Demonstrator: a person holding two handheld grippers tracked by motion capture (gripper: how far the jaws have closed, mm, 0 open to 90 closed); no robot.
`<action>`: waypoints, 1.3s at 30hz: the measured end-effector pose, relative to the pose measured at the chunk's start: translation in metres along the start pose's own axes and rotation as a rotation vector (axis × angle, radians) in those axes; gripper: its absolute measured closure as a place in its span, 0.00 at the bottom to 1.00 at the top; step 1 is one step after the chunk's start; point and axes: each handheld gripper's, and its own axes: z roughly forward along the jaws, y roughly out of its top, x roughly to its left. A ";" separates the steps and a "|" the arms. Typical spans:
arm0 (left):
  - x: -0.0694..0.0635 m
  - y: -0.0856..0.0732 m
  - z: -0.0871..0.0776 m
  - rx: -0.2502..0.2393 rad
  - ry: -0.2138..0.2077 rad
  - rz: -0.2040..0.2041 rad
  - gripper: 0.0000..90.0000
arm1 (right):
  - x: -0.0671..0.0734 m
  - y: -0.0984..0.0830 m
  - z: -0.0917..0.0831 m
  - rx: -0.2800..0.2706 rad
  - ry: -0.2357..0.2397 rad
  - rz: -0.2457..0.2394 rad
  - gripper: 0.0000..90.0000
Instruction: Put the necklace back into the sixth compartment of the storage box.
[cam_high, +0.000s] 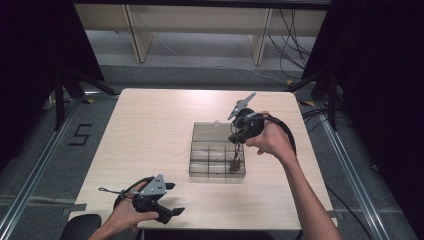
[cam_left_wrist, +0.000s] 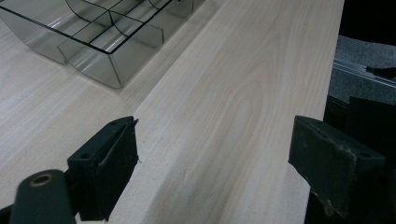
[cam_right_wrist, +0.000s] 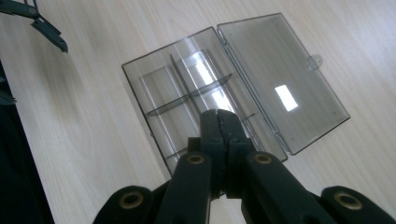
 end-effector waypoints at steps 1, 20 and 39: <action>-0.001 0.000 0.000 0.000 0.004 -0.023 0.17 | 0.000 -0.001 0.003 0.007 0.003 0.018 1.00; -0.001 0.000 -0.001 0.011 0.004 -0.014 0.17 | -0.007 -0.014 0.057 0.113 0.044 0.041 1.00; -0.001 0.000 0.001 0.014 -0.002 0.008 0.17 | -0.014 -0.035 0.103 0.192 0.088 0.084 1.00</action>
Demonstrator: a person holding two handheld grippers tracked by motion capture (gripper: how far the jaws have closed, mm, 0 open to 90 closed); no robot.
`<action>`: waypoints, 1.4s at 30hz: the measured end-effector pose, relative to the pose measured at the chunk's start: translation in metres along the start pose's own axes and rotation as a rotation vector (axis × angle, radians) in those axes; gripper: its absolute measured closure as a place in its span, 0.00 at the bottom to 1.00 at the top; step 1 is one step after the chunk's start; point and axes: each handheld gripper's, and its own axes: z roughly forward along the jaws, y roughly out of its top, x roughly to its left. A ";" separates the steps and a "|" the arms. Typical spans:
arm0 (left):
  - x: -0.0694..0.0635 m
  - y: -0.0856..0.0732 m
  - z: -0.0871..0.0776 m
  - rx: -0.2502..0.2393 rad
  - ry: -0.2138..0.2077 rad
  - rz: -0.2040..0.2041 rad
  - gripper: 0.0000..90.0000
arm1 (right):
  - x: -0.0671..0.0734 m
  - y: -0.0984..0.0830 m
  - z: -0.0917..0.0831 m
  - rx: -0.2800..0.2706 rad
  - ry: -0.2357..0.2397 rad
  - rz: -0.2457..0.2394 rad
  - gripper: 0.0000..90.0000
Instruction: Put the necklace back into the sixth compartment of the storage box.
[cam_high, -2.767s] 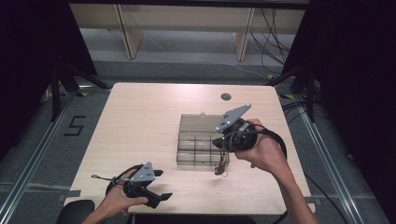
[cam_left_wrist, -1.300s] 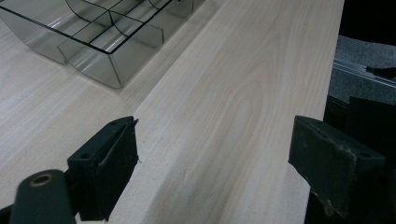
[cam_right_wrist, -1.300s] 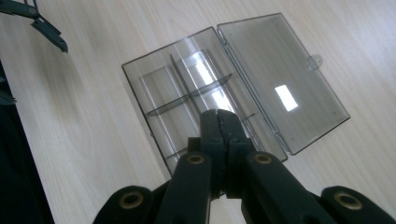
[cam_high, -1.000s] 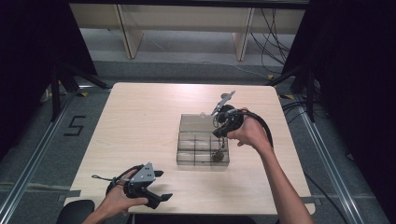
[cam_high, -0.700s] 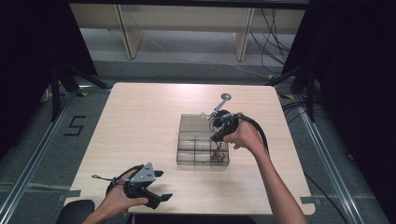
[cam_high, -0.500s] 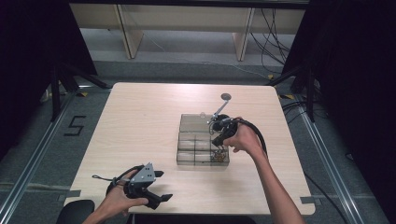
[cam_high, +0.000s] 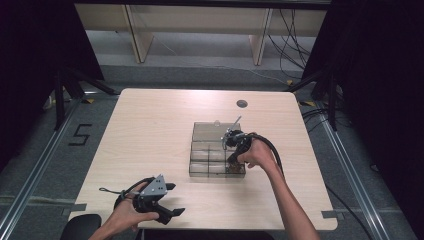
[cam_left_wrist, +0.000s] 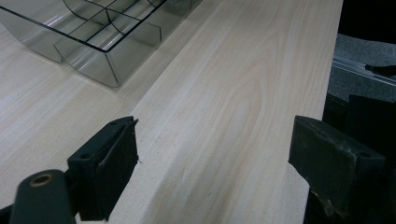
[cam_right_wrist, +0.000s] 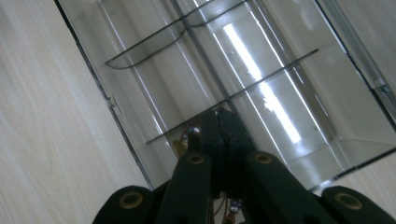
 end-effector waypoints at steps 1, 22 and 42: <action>0.000 0.000 0.000 -0.001 0.002 -0.001 0.17 | 0.000 0.001 0.002 0.005 0.004 -0.001 1.00; -0.001 0.000 0.000 0.011 -0.013 -0.022 0.17 | -0.002 0.007 -0.006 -0.033 0.001 0.042 0.77; 0.001 0.000 0.000 -0.002 -0.006 -0.003 0.17 | 0.003 -0.010 -0.048 -0.131 -0.044 0.061 0.72</action>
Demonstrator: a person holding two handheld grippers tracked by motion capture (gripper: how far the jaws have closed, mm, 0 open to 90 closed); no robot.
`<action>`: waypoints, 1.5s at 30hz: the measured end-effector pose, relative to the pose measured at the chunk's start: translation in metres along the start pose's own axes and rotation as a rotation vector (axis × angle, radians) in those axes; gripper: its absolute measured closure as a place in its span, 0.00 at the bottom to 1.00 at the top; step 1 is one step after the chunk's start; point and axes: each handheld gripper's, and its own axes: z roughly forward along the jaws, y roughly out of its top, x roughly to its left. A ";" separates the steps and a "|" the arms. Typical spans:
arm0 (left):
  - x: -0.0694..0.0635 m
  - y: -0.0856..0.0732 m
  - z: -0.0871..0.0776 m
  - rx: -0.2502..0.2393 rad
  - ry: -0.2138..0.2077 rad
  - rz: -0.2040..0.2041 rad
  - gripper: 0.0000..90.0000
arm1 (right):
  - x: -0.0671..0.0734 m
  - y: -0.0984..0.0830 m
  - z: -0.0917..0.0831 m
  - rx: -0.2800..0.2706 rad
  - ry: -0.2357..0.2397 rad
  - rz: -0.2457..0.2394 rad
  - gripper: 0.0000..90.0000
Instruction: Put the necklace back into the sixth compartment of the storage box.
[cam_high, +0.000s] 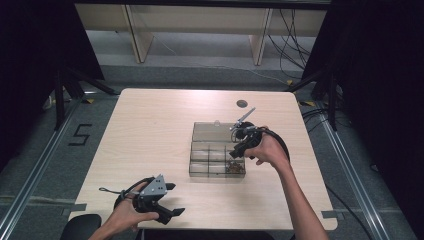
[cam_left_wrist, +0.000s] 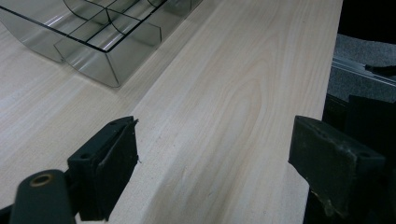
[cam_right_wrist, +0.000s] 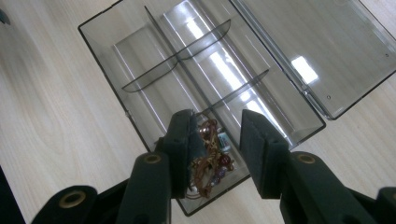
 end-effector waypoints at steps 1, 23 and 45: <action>0.000 0.000 0.000 0.000 0.000 -0.001 0.17 | 0.000 -0.001 0.000 -0.005 0.002 -0.004 0.72; -0.001 0.000 0.000 0.002 0.011 -0.021 0.17 | -0.004 -0.027 -0.013 -0.041 -0.020 0.064 0.59; -0.002 0.000 0.000 -0.013 0.008 -0.038 0.17 | 0.006 -0.039 -0.016 -0.069 -0.021 0.142 0.41</action>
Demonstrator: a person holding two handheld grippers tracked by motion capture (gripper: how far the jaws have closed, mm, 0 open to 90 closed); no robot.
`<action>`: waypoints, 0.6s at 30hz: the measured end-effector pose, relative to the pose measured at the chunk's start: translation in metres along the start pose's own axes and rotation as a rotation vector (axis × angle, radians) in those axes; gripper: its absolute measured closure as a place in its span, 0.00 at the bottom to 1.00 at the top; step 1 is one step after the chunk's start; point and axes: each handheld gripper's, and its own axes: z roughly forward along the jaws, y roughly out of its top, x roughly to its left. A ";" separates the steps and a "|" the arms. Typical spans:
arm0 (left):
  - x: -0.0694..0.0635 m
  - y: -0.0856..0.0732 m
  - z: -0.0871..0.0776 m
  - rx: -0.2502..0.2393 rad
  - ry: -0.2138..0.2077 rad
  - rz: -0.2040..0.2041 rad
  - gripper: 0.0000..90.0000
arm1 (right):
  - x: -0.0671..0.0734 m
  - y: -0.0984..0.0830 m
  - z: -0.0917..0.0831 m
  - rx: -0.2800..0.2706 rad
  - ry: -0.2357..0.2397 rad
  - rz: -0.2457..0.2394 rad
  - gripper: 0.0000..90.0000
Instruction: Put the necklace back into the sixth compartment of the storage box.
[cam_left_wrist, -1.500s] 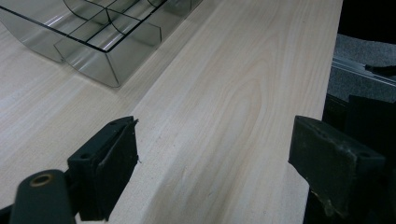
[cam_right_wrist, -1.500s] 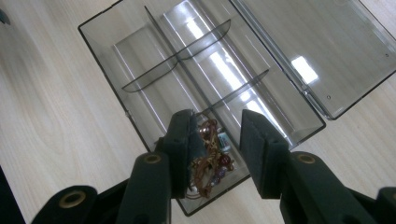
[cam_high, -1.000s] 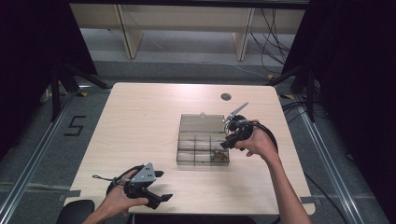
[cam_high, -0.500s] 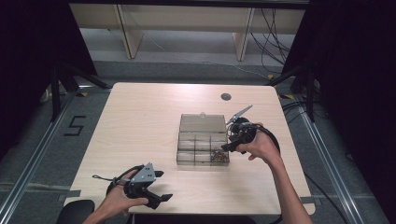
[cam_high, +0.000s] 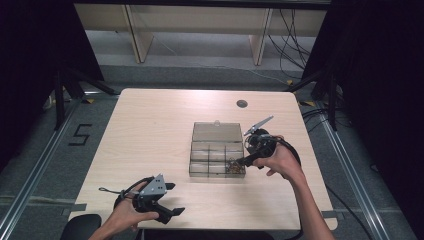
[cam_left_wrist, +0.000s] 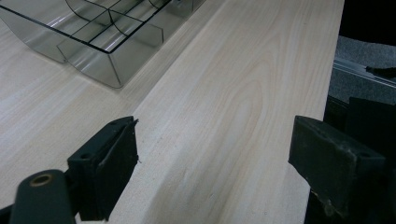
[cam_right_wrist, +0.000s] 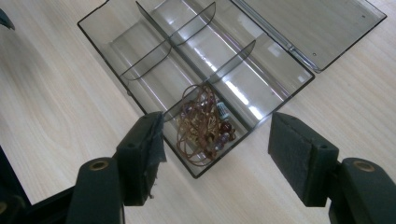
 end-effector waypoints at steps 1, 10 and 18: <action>0.000 0.000 0.000 0.001 0.001 0.000 0.17 | 0.000 -0.001 0.000 -0.007 -0.005 -0.009 0.40; 0.000 0.000 0.000 0.000 0.005 0.004 0.17 | 0.005 -0.004 0.000 -0.007 -0.018 0.021 0.36; 0.000 0.000 0.000 0.001 0.001 0.002 0.17 | 0.010 -0.010 -0.002 -0.039 -0.001 0.008 0.33</action>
